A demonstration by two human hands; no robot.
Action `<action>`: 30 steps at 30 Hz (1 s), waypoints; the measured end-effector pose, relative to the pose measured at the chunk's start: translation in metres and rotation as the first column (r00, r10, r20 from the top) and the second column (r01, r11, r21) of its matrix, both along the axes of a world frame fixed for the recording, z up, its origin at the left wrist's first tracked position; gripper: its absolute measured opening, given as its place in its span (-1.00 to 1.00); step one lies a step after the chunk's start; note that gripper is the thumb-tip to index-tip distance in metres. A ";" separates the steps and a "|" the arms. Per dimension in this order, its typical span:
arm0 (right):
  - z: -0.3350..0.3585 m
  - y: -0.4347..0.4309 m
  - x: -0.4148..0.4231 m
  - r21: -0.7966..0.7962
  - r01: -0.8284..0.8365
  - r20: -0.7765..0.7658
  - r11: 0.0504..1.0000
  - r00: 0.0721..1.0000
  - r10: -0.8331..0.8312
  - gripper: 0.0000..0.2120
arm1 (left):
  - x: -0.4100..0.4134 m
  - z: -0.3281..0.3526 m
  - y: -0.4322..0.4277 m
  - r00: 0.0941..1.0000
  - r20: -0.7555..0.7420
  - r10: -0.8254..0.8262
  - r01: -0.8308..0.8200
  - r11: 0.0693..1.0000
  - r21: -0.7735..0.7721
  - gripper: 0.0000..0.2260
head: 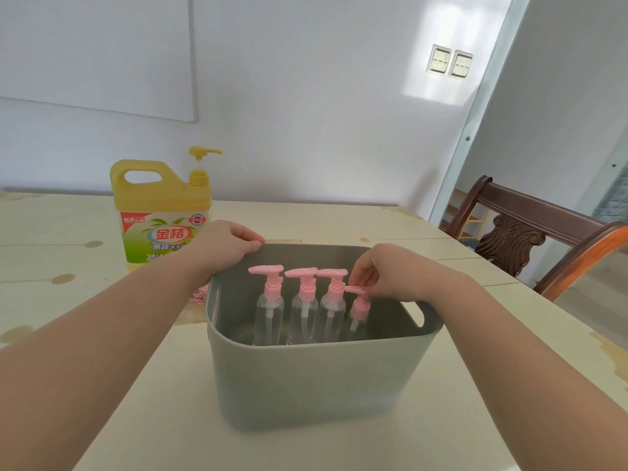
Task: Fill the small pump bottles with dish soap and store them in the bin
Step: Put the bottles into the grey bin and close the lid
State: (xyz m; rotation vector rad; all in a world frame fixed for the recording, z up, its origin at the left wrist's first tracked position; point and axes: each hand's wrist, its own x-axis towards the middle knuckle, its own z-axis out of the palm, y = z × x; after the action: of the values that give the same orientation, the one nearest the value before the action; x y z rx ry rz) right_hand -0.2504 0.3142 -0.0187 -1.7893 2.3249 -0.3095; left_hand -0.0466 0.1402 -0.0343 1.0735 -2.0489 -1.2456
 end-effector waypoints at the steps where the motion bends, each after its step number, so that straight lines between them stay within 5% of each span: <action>1: 0.000 0.000 0.000 0.003 -0.003 0.010 1.000 1.000 0.002 -0.84 | 0.000 0.000 0.000 1.000 -0.002 0.001 -0.001 1.000 0.007 -0.91; 8: 0.017 0.004 -0.010 -0.156 0.021 0.172 0.988 0.985 0.006 -0.84 | 0.003 0.003 -0.006 1.000 -0.030 -0.004 0.007 0.995 0.104 -0.88; 13: 0.022 -0.003 -0.044 -0.451 0.350 0.529 0.821 0.846 -0.070 -0.87 | 0.004 0.001 -0.020 0.990 -0.124 0.060 -0.027 0.967 0.254 -0.79; 18: -0.008 -0.015 -0.080 -0.137 0.462 0.672 0.877 0.694 -0.261 -0.85 | 0.003 -0.011 -0.037 0.988 -0.083 0.128 -0.081 0.902 0.423 -0.63; 25: -0.038 -0.034 -0.091 0.018 0.315 0.475 0.949 0.832 -0.286 -0.73 | -0.014 -0.020 -0.041 0.994 0.076 0.075 -0.101 0.895 0.435 -0.66; 30: -0.027 -0.042 -0.098 0.082 0.301 0.565 0.950 0.771 -0.294 -0.84 | -0.018 -0.017 -0.059 0.995 0.100 -0.007 -0.038 0.899 0.436 -0.60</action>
State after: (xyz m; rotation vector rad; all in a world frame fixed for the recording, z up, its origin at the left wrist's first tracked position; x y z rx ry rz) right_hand -0.3489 0.2726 -0.0455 -1.0956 2.1312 -0.7919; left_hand -0.0643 0.0808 -0.0511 1.3704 -1.8666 -1.7298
